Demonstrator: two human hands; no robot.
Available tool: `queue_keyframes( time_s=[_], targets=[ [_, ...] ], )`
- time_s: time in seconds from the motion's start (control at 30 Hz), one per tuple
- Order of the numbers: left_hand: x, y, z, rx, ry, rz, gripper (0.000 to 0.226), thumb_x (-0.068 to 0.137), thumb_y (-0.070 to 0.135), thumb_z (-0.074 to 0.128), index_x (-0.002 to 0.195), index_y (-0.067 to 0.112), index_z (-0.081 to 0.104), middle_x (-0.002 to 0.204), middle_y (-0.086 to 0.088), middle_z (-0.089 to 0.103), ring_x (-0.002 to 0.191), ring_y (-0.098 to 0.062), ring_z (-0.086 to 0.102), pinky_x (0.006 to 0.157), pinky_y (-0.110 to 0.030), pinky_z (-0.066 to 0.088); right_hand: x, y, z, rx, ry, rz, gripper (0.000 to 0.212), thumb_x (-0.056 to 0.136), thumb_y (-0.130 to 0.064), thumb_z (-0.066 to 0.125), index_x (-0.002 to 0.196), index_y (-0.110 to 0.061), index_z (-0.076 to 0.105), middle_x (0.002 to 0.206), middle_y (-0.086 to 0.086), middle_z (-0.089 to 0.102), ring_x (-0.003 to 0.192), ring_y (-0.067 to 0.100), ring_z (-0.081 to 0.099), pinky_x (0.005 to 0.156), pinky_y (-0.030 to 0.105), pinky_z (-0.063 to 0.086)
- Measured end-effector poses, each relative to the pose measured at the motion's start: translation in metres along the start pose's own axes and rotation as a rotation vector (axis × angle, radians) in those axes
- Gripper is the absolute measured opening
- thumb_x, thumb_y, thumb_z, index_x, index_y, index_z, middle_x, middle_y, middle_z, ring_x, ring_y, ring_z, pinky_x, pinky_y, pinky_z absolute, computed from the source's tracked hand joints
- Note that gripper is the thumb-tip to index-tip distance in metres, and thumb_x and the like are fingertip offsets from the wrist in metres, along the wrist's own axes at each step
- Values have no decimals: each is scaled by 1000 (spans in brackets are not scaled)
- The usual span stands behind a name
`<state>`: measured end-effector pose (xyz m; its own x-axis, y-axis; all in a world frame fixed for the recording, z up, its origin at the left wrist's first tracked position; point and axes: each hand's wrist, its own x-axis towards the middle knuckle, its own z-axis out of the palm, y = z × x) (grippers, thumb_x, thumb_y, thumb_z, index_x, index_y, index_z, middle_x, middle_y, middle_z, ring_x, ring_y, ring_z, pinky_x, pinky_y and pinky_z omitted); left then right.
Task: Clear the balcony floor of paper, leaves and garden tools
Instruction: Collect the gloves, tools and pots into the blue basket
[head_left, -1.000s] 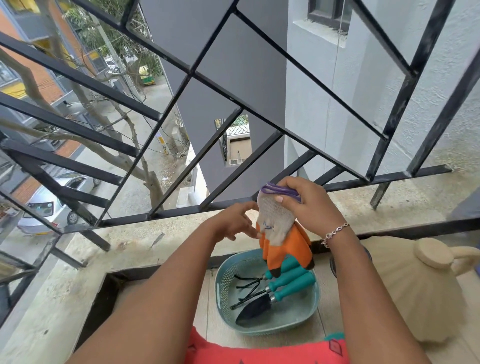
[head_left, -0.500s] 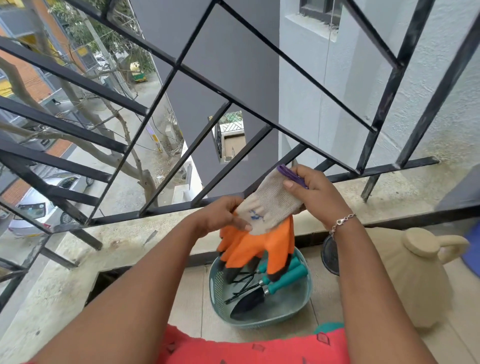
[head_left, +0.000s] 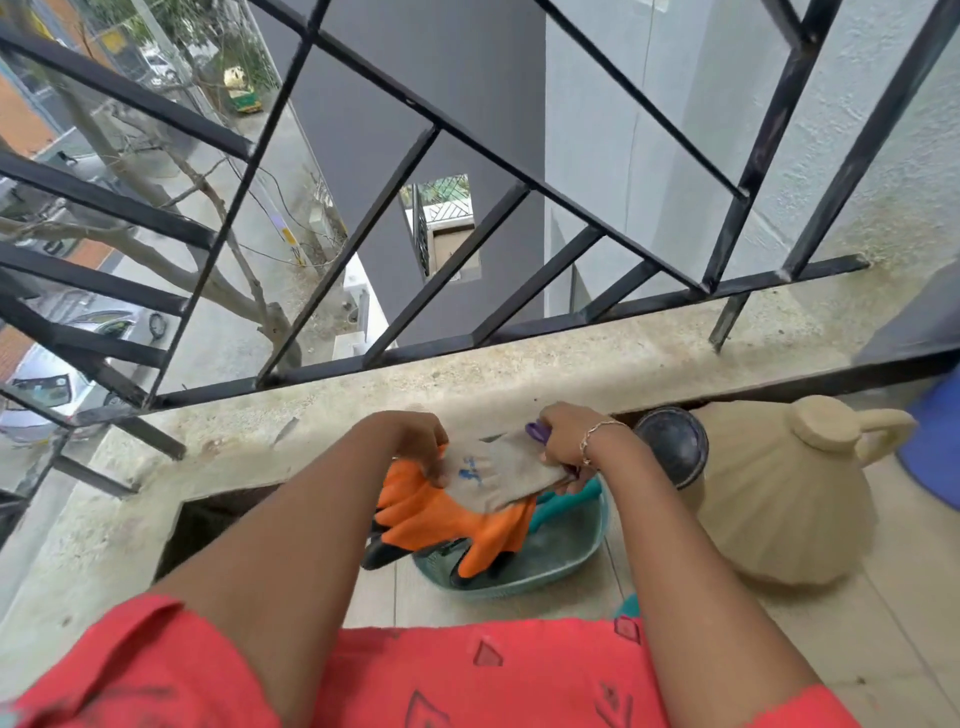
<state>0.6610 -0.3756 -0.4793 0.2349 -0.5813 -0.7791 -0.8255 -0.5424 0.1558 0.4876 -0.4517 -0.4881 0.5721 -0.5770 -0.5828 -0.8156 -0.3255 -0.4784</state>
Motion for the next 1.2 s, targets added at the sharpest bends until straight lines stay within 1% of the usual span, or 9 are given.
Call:
queue_keyframes(
  time_s=[0.1,0.23,0.37,0.43,0.5,0.7,0.87,1.0,1.2],
  targets=[
    [13,10,10,85,1,-25,40,88,9,61,126,1,51,109,-14,60,82,-25,54,69,-27,46,7,4,11,-4,-37,53,5,92,-4,48,97,-3,49,69,11,49,62,28,58,52,33,51],
    [39,12,26,205,16,12,45,81,18,70,122,5,58,116,-9,63,99,-25,59,89,-34,48,21,21,24,54,-78,141,14,92,1,44,79,-4,45,66,17,51,49,30,57,51,39,53],
    [53,19,40,239,119,50,42,80,16,70,119,6,57,107,-8,61,94,-24,56,78,-34,47,32,34,32,5,-10,162,28,95,-8,43,68,-10,38,68,11,49,89,38,66,48,29,52],
    [55,21,46,239,200,69,52,79,17,71,125,7,48,120,-11,56,110,-27,54,86,-36,46,38,39,37,-64,29,150,19,96,-15,43,80,-7,49,89,13,57,108,34,59,68,28,53],
    [54,22,51,229,225,70,55,79,18,72,126,8,45,126,-12,54,115,-28,51,91,-37,44,46,43,44,-127,90,173,22,96,-16,44,110,-4,56,115,14,60,114,31,55,86,32,46],
    [55,17,67,211,-51,40,41,86,13,65,125,2,56,126,-15,58,109,-29,60,92,-36,49,57,48,46,-137,217,186,26,97,-23,45,115,-5,51,120,16,58,112,31,55,86,32,44],
    [50,23,73,290,-118,76,47,95,13,52,140,11,42,146,-10,39,132,-25,39,106,-32,33,60,51,51,-149,259,198,31,96,-19,42,124,-7,42,126,17,51,116,33,50,89,35,42],
    [35,39,53,210,57,83,46,88,14,62,130,0,49,133,-14,53,119,-28,52,95,-33,43,47,40,56,-235,358,114,43,90,-11,46,133,-13,37,131,16,39,119,34,42,93,38,41],
    [-43,65,-7,73,381,229,45,90,32,58,129,11,48,127,-7,56,117,-25,51,97,-37,42,15,5,39,-288,478,-206,42,91,-20,53,131,-14,40,127,11,41,115,28,45,98,35,41]
  ],
)
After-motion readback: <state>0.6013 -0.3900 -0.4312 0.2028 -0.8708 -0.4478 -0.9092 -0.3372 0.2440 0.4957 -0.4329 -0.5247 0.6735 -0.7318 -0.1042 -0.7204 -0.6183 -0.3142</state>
